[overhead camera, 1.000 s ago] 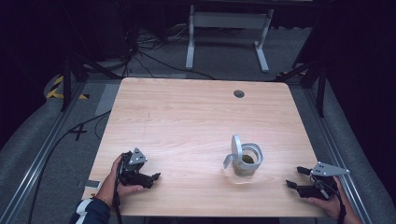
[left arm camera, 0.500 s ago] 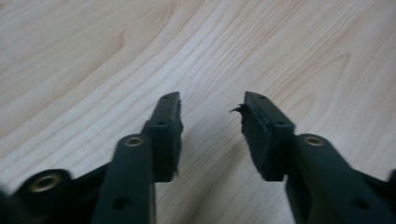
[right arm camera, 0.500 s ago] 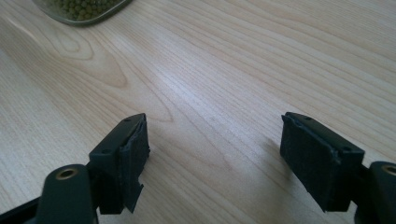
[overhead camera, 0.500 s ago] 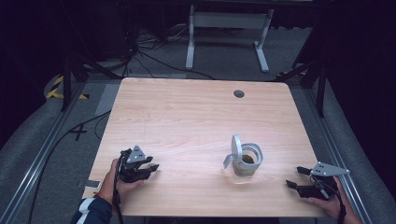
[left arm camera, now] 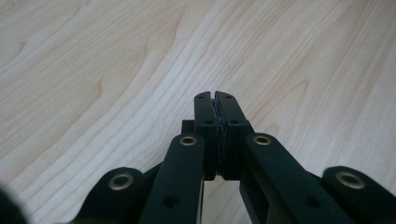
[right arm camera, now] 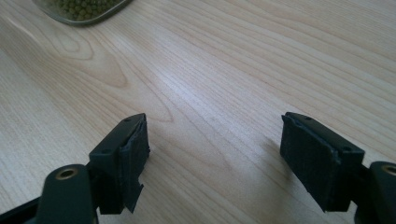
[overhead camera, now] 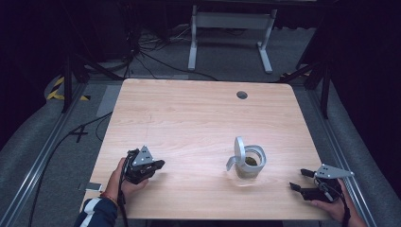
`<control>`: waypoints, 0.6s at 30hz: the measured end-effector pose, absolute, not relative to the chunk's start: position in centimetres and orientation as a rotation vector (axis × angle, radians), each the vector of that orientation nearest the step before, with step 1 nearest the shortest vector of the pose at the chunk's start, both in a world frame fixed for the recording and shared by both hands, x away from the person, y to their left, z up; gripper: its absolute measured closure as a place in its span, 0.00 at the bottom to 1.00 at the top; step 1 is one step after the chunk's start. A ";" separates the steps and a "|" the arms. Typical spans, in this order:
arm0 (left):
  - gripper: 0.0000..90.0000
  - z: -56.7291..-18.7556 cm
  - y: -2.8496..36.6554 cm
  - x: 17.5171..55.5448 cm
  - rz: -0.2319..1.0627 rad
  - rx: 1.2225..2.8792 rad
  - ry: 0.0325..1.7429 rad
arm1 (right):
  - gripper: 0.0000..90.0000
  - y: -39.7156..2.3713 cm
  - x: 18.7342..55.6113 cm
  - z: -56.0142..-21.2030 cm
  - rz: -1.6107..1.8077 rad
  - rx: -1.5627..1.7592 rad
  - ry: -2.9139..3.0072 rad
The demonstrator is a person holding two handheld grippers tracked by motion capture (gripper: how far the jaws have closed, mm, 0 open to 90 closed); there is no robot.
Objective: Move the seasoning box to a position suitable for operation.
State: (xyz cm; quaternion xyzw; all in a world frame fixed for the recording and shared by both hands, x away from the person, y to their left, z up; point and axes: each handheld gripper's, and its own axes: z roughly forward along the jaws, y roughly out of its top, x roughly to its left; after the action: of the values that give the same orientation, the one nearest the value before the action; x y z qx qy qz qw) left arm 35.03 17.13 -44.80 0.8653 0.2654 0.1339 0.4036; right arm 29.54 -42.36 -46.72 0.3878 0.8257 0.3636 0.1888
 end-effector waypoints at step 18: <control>1.00 -40.8 10.1 36.3 0.327 2.129 0.458 | 0.26 -42.4 29.5 -46.7 1.022 1.090 2.322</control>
State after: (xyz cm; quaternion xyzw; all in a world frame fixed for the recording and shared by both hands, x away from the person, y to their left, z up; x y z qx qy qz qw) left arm 36.33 10.13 -40.84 0.8622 0.1856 0.1322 0.4525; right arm 29.53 -42.36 -46.72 0.3875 0.8258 0.3634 0.1892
